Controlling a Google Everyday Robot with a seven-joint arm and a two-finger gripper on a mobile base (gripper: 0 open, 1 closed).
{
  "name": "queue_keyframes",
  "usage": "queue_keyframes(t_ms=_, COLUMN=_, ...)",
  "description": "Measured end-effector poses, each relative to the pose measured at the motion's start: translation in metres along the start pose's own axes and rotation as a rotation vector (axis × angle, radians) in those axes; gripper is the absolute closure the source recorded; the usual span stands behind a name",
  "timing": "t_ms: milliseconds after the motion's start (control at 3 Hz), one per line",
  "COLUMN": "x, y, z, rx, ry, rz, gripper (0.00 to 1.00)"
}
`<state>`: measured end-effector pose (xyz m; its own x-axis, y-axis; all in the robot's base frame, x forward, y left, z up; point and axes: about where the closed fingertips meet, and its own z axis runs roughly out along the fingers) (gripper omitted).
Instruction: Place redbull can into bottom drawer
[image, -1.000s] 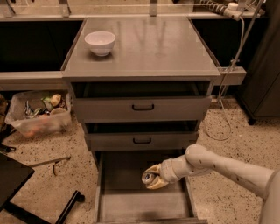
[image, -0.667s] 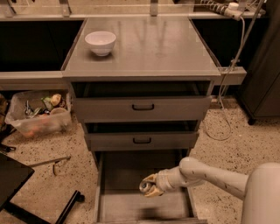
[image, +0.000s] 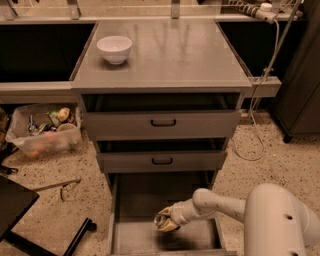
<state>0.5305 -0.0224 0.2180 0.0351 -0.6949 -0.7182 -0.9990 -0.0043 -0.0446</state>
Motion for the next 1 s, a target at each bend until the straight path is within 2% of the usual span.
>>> queue_keyframes(t_ms=333, x=0.0, y=0.0, z=0.0, rx=0.0, ry=0.0, rz=0.0, gripper=1.0)
queue_keyframes(t_ms=667, x=0.013, y=0.004, z=0.026, rx=-0.032, ry=0.016, rz=-0.016, gripper=1.0)
queue_keyframes(t_ms=1000, x=0.039, y=-0.004, z=0.064, rx=-0.061, ry=0.057, rz=-0.041, gripper=1.0)
